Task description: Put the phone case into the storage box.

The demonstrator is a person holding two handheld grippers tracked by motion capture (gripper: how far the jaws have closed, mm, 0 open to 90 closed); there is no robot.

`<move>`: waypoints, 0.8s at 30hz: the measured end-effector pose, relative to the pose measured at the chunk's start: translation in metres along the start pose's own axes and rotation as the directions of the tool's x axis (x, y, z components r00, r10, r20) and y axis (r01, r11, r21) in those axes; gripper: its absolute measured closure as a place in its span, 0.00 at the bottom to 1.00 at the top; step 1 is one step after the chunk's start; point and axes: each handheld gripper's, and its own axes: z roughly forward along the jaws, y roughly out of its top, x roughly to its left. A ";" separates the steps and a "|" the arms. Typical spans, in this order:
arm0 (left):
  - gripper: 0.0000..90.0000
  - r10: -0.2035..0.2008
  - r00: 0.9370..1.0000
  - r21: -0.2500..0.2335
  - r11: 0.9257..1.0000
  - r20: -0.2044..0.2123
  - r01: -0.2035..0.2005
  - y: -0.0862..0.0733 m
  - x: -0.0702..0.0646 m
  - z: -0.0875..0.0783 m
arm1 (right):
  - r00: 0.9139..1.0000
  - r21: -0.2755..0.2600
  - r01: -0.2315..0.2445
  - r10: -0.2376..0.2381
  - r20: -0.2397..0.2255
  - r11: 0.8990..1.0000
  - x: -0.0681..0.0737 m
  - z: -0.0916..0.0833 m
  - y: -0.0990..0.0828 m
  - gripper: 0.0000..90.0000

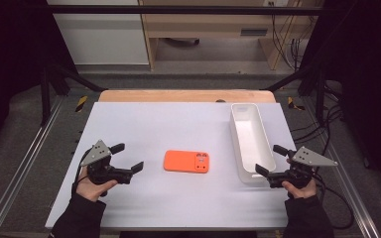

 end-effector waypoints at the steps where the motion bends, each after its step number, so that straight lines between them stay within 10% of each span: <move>1: 0.01 -0.007 1.000 0.007 1.000 0.001 0.007 0.001 -0.001 0.002 | 1.000 0.001 0.000 0.000 0.002 1.000 0.000 0.000 0.000 0.00; 24: 0.05 -0.017 1.000 0.062 0.998 0.010 0.016 0.019 -0.011 0.043 | 1.000 0.002 0.003 -0.003 0.002 1.000 0.000 0.000 0.000 0.00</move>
